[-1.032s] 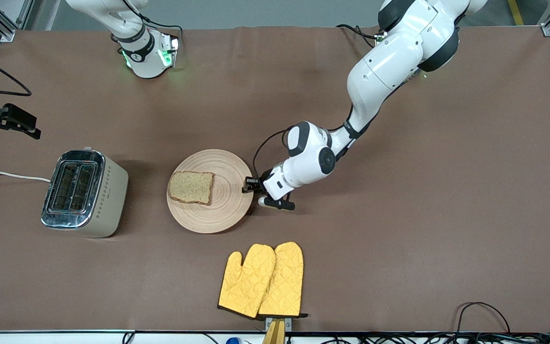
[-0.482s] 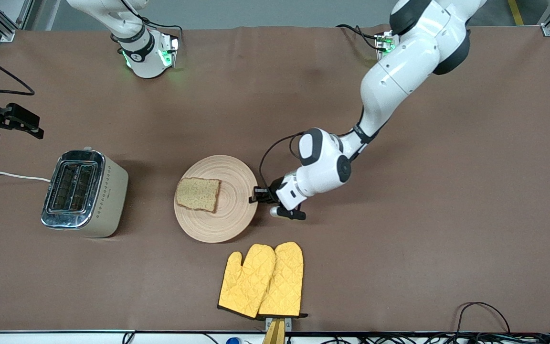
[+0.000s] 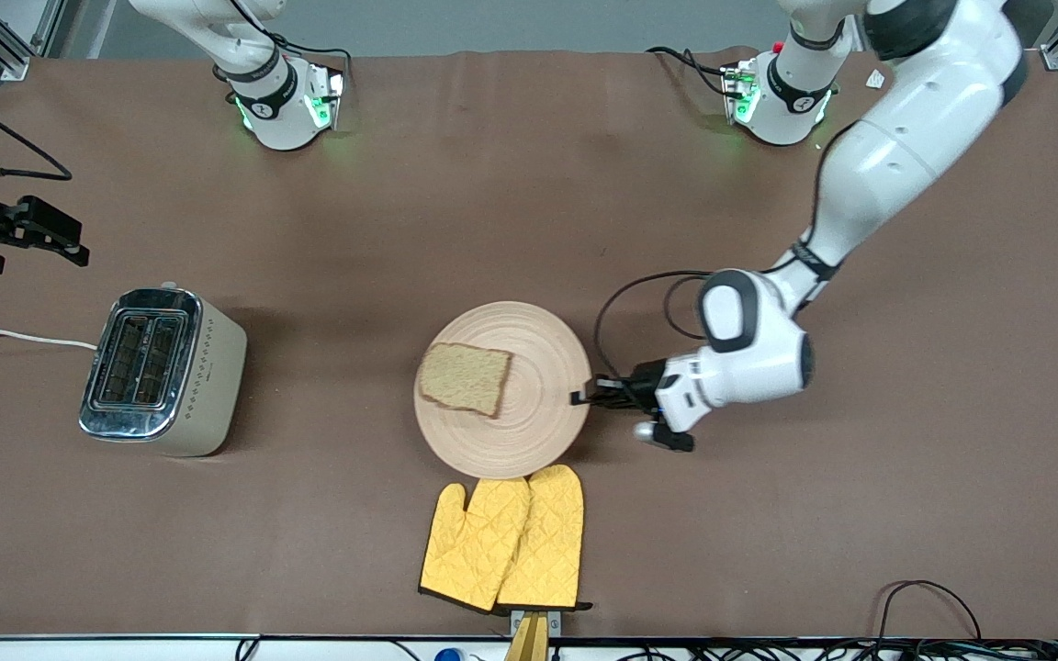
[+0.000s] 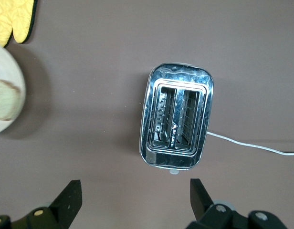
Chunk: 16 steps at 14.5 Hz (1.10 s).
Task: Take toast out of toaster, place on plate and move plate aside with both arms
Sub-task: 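Slide the plate with the bread away from the toaster with the left gripper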
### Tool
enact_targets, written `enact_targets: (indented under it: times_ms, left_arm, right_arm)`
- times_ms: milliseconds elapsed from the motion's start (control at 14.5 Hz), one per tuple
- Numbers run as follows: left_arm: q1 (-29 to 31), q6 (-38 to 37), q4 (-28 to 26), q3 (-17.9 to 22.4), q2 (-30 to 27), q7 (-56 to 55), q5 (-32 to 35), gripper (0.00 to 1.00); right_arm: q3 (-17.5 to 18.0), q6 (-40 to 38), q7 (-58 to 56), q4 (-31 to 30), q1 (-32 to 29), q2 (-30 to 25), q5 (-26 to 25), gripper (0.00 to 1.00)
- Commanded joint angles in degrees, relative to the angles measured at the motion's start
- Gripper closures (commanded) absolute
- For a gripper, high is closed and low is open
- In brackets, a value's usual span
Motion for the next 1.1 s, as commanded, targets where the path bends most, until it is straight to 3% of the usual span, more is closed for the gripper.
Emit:
enact_targets:
  times_ms: [0,275,551,1032]
  left_arm:
    - [11.6,-8.25,-5.42,-3.22,-3.45,6.62,1.41,1.0]
    - [26.45,-22.93,-3.93,-3.31,-3.1,9.36,11.86,1.0]
    - [36.14,-27.0,-2.87,-2.61,-1.62,18.74,13.82,1.0]
    - [39.41,-34.21,2.48,4.51,2.08,24.04,13.73,1.0]
  right_arm:
    - [1.18,-1.18,0.23,0.13,-0.85,-0.79,-0.86,0.0]
    - [1.18,-2.5,0.23,0.22,-0.85,-0.79,-0.95,0.0]
    - [1.27,-2.59,0.23,0.22,-0.77,-0.88,-0.86,0.0]
    - [1.45,-2.68,0.32,0.22,0.11,-0.88,-0.51,0.0]
